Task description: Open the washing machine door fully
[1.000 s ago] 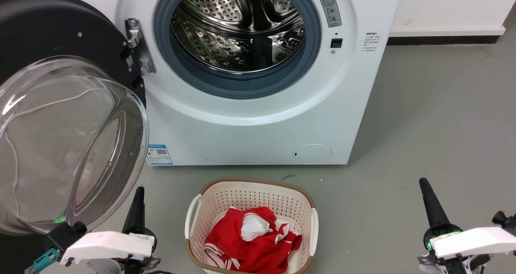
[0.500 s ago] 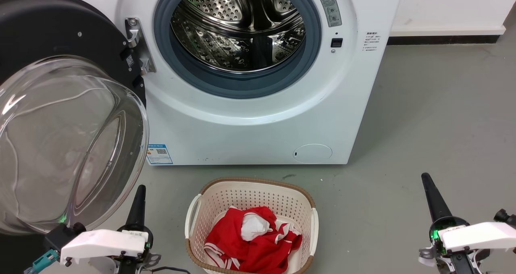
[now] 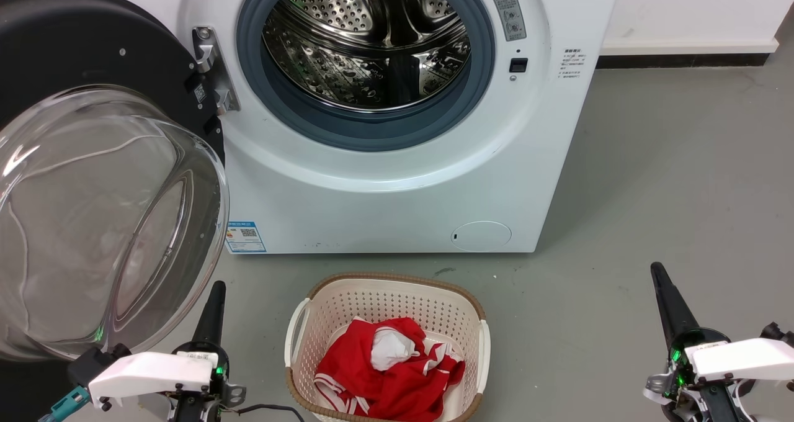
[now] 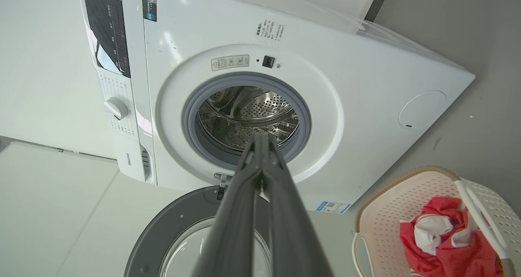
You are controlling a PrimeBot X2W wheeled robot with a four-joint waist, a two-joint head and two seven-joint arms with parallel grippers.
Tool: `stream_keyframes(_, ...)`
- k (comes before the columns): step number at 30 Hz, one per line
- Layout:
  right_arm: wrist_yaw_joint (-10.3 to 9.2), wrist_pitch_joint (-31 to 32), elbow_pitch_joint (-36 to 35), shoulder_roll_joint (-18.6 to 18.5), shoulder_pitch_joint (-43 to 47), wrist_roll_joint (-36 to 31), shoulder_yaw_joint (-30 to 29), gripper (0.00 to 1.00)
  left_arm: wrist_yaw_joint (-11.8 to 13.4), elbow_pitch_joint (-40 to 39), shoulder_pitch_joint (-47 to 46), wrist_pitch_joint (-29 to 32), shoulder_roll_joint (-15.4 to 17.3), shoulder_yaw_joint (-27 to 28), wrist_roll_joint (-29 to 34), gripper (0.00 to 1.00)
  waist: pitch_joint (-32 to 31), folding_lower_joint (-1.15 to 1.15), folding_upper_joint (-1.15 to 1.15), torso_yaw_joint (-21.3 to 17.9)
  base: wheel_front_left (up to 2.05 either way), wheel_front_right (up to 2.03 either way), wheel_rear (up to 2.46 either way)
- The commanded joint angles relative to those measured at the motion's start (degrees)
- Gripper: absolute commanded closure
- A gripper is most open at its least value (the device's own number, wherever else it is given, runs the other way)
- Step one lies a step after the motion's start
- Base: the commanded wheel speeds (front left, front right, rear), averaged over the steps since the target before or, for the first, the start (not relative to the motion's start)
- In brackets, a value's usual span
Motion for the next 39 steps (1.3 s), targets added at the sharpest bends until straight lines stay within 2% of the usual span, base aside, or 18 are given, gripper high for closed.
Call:
stream_keyframes(1, 0.01, 0.2, 0.0, -0.2, -1.1, 1.3, -0.2, 1.00, -0.3, -0.1, -1.3, 0.3, 0.0, 0.2, -1.2, 1.00, 0.0, 0.00, 0.00, 0.0, 0.00, 0.00, 0.00)
stream_keyframes(28, 0.00, 2.2, 2.5, 0.1, -3.0, 12.9, -1.3, 1.00, -1.4, 1.2, -2.3, 3.4, -0.3, 1.3, -13.3, 1.00, 0.2, 0.00, 0.00, 0.1, 0.00, 0.00, 0.00)
stream_keyframes(39, 0.00, 2.7, 3.0, 0.4, -3.3, 15.1, -1.7, 1.00, -1.5, 1.5, -2.4, 4.1, -0.4, 1.6, -15.8, 1.00, 0.2, 0.00, 0.00, 0.1, 0.00, 0.00, 0.00)
